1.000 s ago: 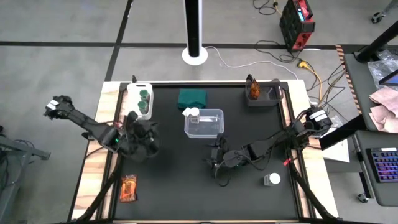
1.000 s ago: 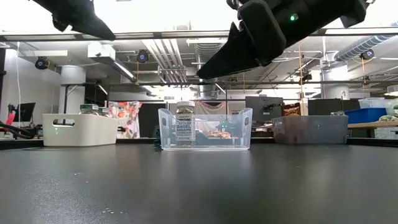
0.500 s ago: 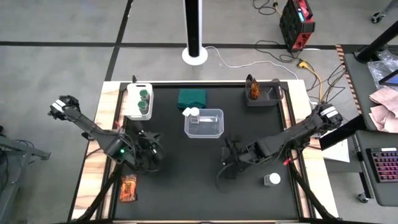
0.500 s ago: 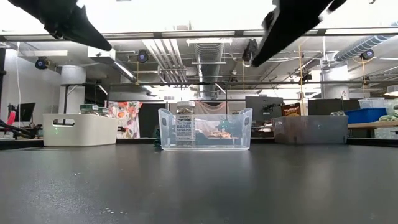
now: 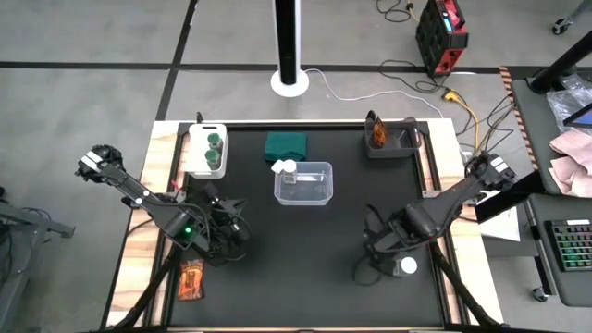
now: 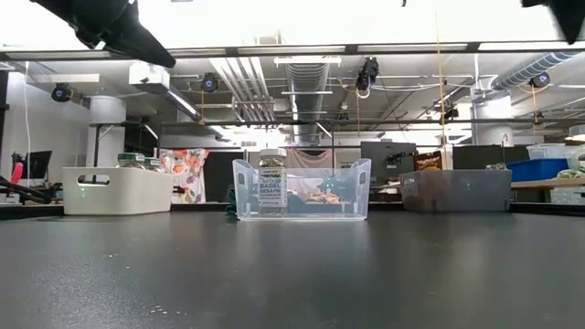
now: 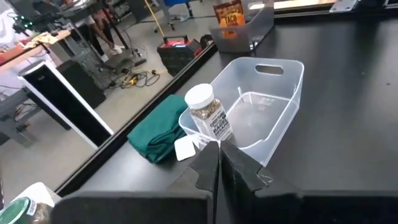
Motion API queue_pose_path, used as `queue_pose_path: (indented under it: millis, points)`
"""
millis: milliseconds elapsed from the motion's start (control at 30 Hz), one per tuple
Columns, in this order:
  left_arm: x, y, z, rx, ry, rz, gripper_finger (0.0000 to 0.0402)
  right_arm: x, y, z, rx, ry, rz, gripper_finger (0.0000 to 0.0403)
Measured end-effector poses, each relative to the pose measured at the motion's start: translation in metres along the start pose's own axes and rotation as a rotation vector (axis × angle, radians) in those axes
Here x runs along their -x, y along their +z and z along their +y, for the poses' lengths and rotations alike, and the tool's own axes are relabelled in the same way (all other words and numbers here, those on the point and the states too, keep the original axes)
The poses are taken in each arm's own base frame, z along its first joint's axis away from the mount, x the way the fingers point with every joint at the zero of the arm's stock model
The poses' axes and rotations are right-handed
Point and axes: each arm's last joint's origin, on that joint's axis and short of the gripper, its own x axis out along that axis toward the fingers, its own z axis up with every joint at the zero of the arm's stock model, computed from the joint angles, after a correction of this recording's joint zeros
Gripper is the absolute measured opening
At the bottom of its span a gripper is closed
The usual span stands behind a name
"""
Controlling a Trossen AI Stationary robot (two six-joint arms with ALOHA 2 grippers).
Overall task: Sort spices by type
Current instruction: Put the white spice bottle into the transparent bin
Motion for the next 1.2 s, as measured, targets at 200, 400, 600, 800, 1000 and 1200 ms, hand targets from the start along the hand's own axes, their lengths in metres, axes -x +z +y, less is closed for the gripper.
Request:
queue_pose_path:
  millis: [200, 400, 600, 800, 1000, 1200]
  points:
    - [0.0, 0.004, -0.004, -0.012, 0.01, -0.01, 0.0, -0.004, -0.04, 0.006, -0.182, -0.006, 0.105, 0.0339]
    - [0.001, 0.011, -0.007, -0.019, 0.015, -0.023, 0.0, -0.011, -0.067, 0.012, -0.451, -0.05, 0.108, 0.0337]
    - [0.004, 0.022, -0.006, -0.051, 0.056, -0.074, 0.0, -0.019, -0.081, 0.014, -0.641, -0.094, 0.102, 0.0325]
    - [0.004, 0.024, -0.004, -0.091, 0.097, -0.108, 0.0, -0.026, -0.082, 0.013, -0.705, -0.111, 0.1, 0.0343]
    - [0.004, 0.023, -0.004, -0.114, 0.104, -0.11, 0.0, -0.038, -0.082, 0.009, -0.724, -0.147, 0.095, 0.0347]
    - [0.004, 0.023, -0.004, -0.118, 0.109, -0.113, 0.0, -0.051, -0.082, 0.01, -0.732, -0.097, 0.097, 0.0346]
